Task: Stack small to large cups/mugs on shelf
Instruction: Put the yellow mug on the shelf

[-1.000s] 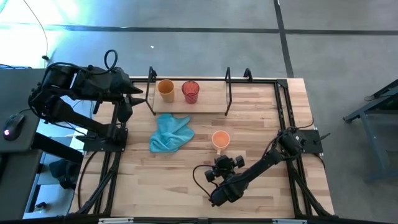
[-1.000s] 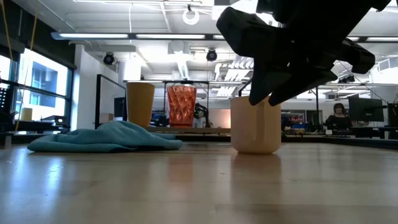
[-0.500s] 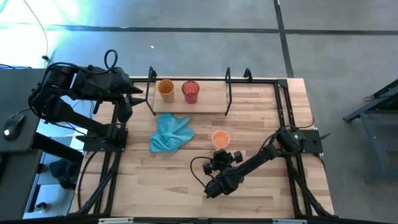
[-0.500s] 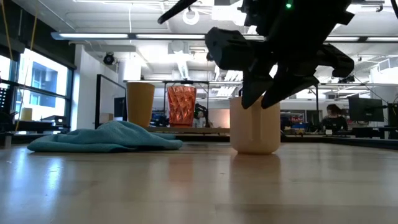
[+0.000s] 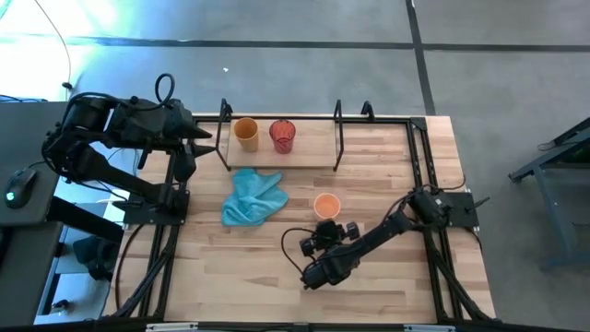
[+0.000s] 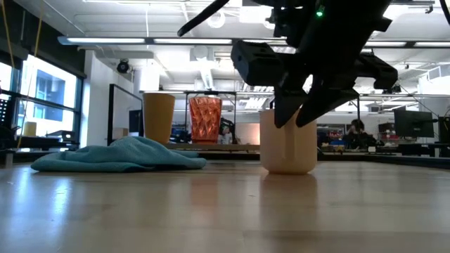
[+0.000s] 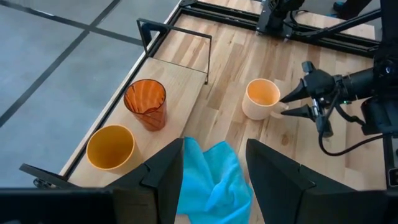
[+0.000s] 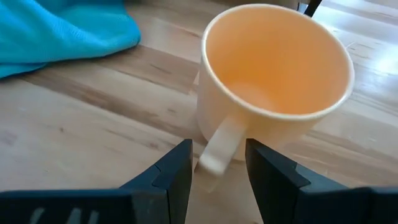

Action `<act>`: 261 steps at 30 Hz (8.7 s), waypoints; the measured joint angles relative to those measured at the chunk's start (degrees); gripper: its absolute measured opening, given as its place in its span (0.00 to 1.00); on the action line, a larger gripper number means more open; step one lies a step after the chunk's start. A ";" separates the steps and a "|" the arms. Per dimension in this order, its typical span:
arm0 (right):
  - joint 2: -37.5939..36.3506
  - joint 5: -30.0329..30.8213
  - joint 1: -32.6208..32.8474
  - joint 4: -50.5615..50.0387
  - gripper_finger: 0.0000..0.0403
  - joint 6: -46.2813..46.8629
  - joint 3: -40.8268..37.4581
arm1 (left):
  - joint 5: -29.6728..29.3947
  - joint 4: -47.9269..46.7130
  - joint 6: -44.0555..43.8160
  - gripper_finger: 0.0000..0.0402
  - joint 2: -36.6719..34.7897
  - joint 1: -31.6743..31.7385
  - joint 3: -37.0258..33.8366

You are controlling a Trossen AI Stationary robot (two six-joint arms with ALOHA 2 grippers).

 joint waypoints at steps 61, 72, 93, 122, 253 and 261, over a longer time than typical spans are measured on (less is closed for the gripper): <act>-8.67 7.08 -14.04 0.95 0.05 -8.10 0.02 | 1.73 0.02 -0.83 0.41 -3.07 0.02 0.00; -10.58 7.47 -19.50 8.95 0.05 -21.57 0.02 | 1.32 0.02 -1.31 0.41 -6.18 0.02 0.00; -10.58 4.89 -25.09 8.69 0.05 -24.09 0.02 | 1.29 0.00 -3.69 0.41 -7.87 0.02 0.00; -10.58 3.10 -31.66 22.64 0.05 -32.01 -6.12 | 1.33 0.57 -3.85 0.41 -5.75 0.02 -0.02; -9.92 1.35 -33.17 23.03 0.31 -31.58 -5.99 | 1.61 0.26 -3.02 0.41 -5.84 0.03 0.00; -9.92 1.48 -32.54 23.03 0.31 -31.56 -5.99 | 1.79 0.28 -3.02 0.41 -5.83 0.04 0.00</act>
